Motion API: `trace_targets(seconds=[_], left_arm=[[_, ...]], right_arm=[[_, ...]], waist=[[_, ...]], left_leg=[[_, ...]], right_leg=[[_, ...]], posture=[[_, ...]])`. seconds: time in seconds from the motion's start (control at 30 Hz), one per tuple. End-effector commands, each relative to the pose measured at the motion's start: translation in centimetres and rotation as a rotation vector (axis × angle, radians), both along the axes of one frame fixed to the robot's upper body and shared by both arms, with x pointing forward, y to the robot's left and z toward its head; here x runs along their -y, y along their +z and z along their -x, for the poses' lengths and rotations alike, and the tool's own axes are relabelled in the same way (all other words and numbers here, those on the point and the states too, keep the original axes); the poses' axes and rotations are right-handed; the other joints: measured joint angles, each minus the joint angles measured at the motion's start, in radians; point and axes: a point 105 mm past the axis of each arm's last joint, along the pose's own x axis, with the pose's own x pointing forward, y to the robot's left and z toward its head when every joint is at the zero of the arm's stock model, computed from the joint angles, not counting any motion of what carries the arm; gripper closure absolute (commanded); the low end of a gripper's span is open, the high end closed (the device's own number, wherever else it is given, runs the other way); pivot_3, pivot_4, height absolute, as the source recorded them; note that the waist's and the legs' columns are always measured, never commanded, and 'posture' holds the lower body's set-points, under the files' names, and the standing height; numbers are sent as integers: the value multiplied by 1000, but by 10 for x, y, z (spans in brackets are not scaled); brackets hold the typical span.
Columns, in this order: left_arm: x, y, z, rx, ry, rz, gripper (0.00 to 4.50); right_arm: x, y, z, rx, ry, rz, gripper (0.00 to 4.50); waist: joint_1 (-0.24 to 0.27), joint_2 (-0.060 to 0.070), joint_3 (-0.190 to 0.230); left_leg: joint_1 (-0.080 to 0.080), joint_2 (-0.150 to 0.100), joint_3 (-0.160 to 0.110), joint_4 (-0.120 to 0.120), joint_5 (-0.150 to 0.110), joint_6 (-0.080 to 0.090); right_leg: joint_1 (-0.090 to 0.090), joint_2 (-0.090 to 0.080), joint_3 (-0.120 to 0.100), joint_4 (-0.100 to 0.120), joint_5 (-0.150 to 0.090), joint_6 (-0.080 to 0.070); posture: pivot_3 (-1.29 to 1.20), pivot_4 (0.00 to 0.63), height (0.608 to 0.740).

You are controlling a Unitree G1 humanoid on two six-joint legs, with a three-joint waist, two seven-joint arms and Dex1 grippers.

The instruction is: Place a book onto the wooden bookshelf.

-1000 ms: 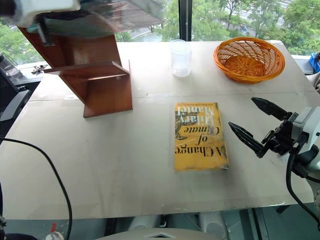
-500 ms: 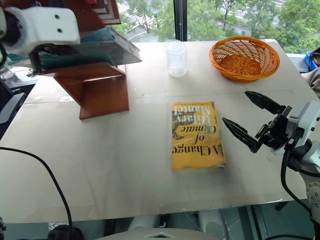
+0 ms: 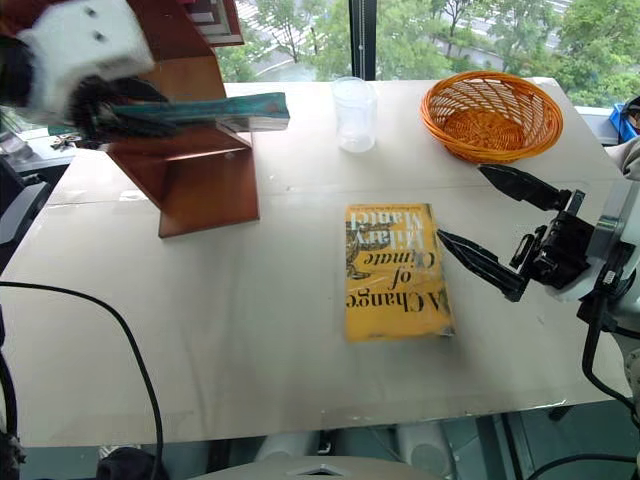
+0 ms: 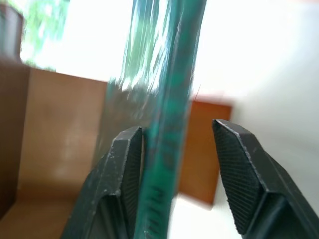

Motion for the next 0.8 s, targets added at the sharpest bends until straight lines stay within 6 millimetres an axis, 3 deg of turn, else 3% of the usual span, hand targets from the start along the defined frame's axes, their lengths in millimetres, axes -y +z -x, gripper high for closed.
trace_targets(seconds=[0.03,0.1,0.2,0.27,0.33,0.47,0.63,0.8], left_arm=[[44,7,53,-35,-345,313,2173],[53,-15,45,44,-347,373,2173],[69,-62,40,-84,-365,511,2173],[74,-88,15,-71,-275,703,2173],[68,-126,4,-111,-193,820,1650],[43,-180,4,-110,-51,748,63],[11,-216,11,-162,17,662,23],[1,-227,12,-201,29,665,23]], right_arm=[[0,-1,3,3,13,24,0],[3,-4,3,-14,-10,31,0],[8,-14,4,-47,-74,78,0],[22,-30,7,-108,-164,120,0],[36,-48,17,-180,-241,165,0],[60,-67,41,-273,-339,224,0],[86,-85,64,-361,-436,268,0],[99,-98,72,-403,-480,286,0]], waist=[[7,2,0],[23,8,-3],[31,6,-2],[39,3,-2],[50,5,-4],[47,5,-4],[54,8,-7],[54,8,-7]], left_leg=[[0,0,0,0,0,0],[2,0,-1,2,0,0],[4,-1,-2,5,0,1],[3,0,-3,7,-1,1],[6,-1,-2,8,-1,1],[6,0,-1,4,-1,1],[7,0,-1,2,-3,5],[7,0,-1,3,-4,5]], right_leg=[[0,-1,0,0,-1,1],[4,-3,-1,0,-1,2],[8,-7,-1,2,-1,2],[8,-5,-2,3,0,1],[12,-7,-2,2,0,1],[8,-7,1,2,0,0],[8,-8,1,0,1,-1],[9,-9,1,-1,0,-3]], posture=[[0,150,740],[0,150,740],[0,150,740],[0,150,740],[0,150,740],[0,150,740],[0,150,740],[0,150,740]])
